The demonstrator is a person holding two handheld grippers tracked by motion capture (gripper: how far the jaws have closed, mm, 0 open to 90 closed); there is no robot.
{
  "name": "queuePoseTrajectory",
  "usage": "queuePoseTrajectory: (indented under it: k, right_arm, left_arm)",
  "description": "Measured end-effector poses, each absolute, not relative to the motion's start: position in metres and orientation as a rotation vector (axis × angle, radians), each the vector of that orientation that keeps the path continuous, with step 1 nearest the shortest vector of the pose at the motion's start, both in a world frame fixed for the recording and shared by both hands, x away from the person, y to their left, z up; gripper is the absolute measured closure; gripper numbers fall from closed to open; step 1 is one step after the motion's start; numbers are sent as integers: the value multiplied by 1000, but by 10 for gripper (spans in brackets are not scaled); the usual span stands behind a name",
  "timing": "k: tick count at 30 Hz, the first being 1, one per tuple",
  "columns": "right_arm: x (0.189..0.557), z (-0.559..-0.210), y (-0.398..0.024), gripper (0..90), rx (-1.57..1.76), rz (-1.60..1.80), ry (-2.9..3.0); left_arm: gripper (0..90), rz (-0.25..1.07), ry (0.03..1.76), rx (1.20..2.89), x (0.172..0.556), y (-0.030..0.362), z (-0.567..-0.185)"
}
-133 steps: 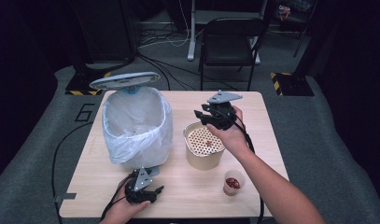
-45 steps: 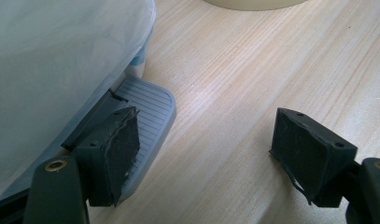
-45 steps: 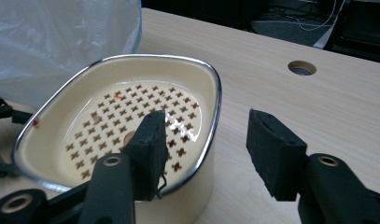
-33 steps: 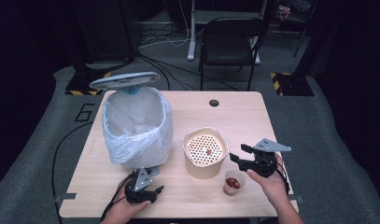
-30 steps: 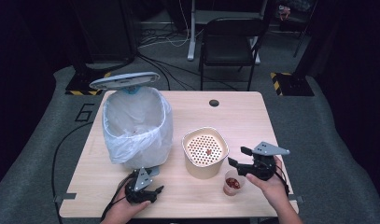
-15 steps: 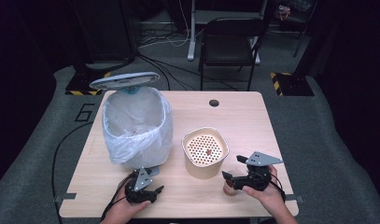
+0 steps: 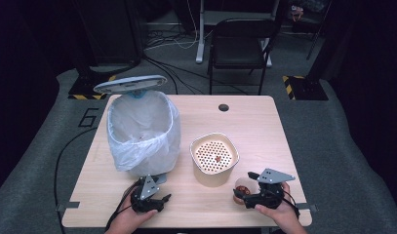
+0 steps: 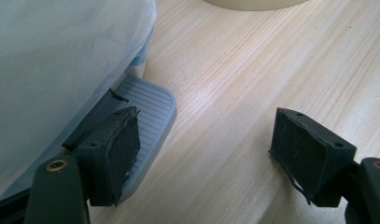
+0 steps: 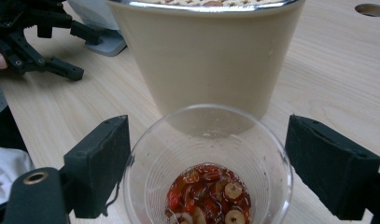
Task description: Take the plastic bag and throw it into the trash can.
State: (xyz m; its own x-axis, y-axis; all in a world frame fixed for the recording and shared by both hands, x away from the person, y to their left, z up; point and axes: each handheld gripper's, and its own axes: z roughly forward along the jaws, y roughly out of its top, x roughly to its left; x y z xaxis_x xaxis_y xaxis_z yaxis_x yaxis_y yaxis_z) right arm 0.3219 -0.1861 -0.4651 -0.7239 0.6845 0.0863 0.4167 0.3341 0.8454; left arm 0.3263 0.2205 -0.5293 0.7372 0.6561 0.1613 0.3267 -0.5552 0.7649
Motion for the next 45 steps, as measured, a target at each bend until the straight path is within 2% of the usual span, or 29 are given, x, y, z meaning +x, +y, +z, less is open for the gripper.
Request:
queuePoseTrajectory:
  k: [19, 45]
  right_arm:
    - [320, -486, -184, 199, 928, 1289, 2359]
    - [320, -488, -182, 312, 878, 1241, 2382]
  left_arm:
    - [235, 558, 737, 2189, 326, 221, -529]
    - [235, 557, 736, 2190, 326, 221, -529]
